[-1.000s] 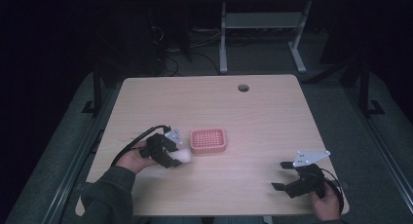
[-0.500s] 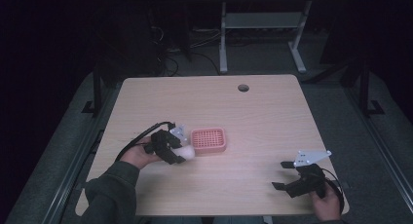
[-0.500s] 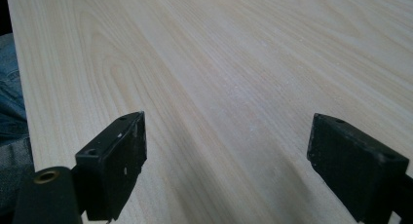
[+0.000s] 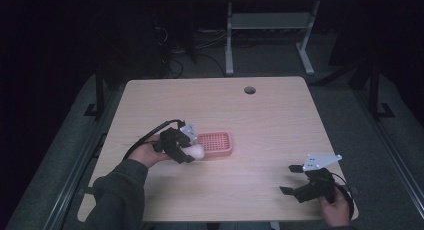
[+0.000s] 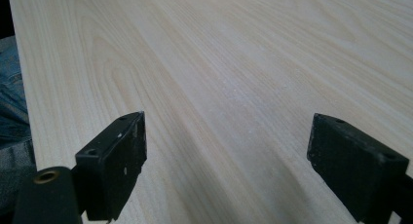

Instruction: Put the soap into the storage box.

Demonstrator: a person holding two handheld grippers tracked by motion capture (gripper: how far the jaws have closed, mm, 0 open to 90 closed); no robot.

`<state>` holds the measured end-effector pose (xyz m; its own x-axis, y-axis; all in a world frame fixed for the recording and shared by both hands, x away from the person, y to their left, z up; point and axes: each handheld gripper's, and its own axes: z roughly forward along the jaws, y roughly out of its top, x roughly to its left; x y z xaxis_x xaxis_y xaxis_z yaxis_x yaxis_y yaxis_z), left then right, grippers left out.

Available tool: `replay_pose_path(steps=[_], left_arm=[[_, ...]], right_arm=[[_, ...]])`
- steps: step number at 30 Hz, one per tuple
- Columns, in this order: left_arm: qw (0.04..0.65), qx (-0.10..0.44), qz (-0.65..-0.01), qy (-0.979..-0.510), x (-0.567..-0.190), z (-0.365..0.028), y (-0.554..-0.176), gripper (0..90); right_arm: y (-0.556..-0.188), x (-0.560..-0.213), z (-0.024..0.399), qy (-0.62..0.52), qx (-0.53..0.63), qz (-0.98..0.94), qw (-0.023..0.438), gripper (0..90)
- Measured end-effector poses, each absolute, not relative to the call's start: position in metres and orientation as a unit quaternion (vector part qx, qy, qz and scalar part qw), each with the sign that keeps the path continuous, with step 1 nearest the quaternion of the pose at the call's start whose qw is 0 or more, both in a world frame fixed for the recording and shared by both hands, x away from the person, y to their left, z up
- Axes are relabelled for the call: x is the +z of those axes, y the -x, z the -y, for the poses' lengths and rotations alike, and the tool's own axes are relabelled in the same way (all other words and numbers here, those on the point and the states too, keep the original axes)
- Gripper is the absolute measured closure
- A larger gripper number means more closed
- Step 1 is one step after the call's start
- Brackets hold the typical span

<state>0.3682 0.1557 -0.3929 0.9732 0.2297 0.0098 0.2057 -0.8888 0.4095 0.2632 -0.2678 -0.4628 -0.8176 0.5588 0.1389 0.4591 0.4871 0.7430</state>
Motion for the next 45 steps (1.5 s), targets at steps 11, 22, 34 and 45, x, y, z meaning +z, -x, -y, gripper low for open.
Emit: replay_pose_path(steps=[11,22,34,45], left_arm=[[0.212,0.038,-0.110,-0.970,-0.387,-0.147,-0.378,49.2],[0.216,0.037,-0.100,-0.971,-0.381,-0.132,-0.388,49.2],[0.220,0.038,-0.101,-0.969,-0.383,-0.121,-0.401,49.2],[0.221,0.034,-0.102,-0.969,-0.384,-0.110,-0.410,49.2]], right_arm=[[-0.262,-0.462,0.269,-0.297,0.412,-0.859,0.060,14.2],[-0.263,-0.462,0.269,-0.296,0.415,-0.858,0.060,14.2],[-0.262,-0.462,0.269,-0.298,0.417,-0.857,0.060,14.2],[-0.262,-0.462,0.271,-0.300,0.417,-0.856,0.060,14.1]])
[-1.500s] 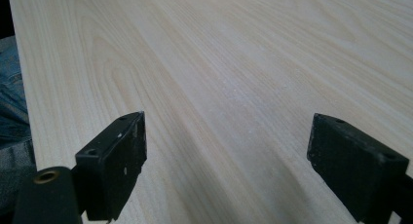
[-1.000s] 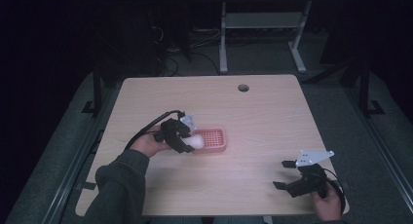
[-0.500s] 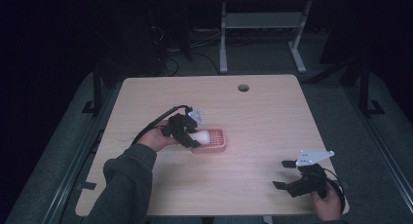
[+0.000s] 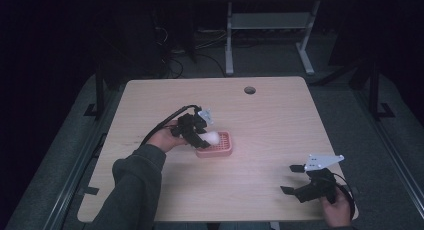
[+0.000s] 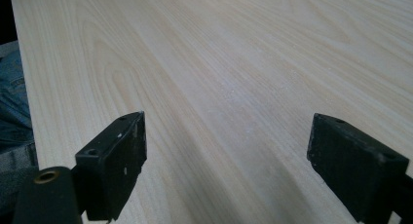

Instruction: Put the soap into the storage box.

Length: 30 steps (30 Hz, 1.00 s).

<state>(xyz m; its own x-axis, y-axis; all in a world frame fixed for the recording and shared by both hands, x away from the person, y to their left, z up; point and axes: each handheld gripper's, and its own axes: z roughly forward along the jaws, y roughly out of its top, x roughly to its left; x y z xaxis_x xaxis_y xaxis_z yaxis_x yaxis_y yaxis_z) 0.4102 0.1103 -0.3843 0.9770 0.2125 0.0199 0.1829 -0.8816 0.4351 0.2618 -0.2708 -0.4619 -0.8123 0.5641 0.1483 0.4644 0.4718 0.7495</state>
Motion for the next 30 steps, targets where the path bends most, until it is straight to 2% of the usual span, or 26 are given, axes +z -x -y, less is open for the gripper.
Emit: replay_pose_path(steps=[8,30], left_arm=[[0.231,0.034,-0.107,-0.966,-0.386,-0.103,-0.417,49.1],[0.211,0.026,-0.106,-0.971,-0.411,-0.086,-0.430,49.2]], right_arm=[[-0.261,-0.462,0.272,-0.300,0.419,-0.855,0.061,14.2],[-0.262,-0.462,0.273,-0.298,0.420,-0.855,0.063,14.2]])
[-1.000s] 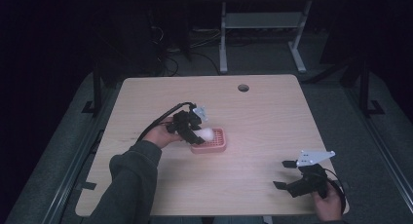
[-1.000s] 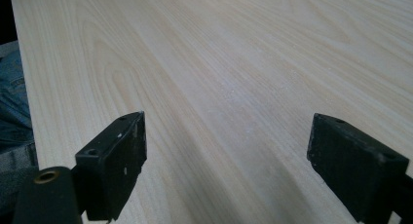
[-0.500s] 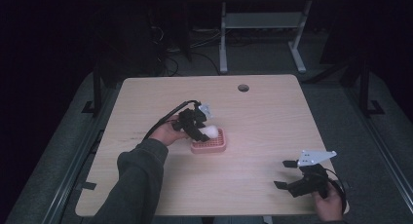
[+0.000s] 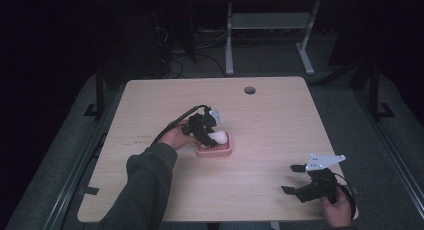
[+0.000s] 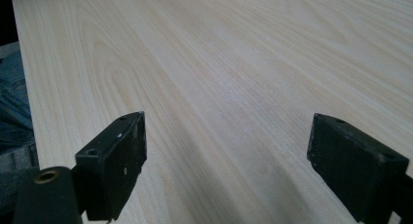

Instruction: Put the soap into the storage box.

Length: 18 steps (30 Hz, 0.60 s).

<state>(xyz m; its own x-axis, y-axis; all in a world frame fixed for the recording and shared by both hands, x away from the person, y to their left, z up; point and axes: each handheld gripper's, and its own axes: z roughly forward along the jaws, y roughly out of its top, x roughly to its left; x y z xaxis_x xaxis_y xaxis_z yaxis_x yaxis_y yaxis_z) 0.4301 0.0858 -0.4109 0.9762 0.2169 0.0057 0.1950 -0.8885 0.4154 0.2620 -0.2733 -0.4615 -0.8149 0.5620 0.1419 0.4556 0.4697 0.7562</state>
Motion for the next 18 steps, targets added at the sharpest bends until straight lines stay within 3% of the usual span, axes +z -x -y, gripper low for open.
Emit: replay_pose_path(steps=[18], left_arm=[[0.202,0.020,-0.103,-0.974,-0.4185,-0.0801,-0.4333,49.1]], right_arm=[[-0.2621,-0.4618,0.2737,-0.299,0.420,-0.854,0.062,14.2]])
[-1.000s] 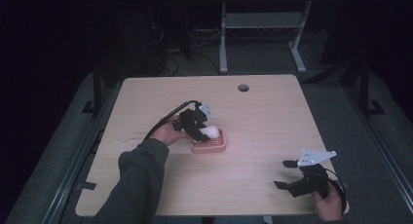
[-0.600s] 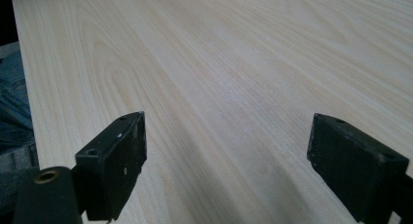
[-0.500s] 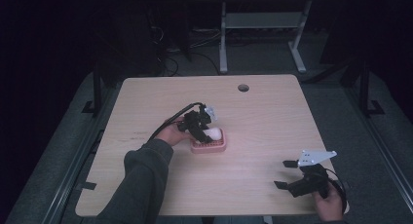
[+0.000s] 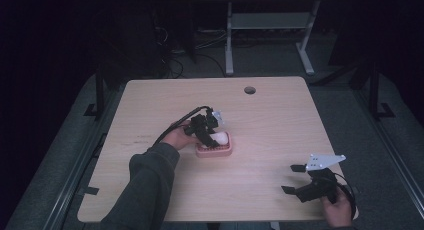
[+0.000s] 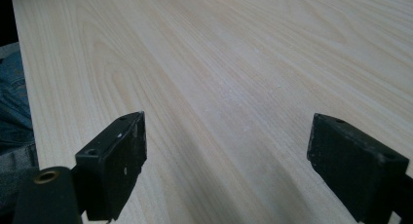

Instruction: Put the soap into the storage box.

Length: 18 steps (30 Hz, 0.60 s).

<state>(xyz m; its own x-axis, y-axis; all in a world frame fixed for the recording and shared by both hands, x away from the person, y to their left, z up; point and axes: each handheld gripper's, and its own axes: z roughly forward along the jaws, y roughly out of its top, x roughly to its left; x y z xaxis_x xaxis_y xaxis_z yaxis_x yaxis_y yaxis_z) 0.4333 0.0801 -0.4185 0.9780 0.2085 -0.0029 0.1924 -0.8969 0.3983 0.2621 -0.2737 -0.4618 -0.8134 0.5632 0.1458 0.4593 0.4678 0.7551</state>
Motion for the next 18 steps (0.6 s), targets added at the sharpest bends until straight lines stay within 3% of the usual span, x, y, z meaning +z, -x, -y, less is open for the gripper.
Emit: replay_pose_path(steps=[18], left_arm=[[0.190,0.020,-0.094,-0.977,-0.4210,-0.0747,-0.4336,49.1]], right_arm=[[-0.2623,-0.4622,0.2748,-0.298,0.421,-0.854,0.063,14.2]])
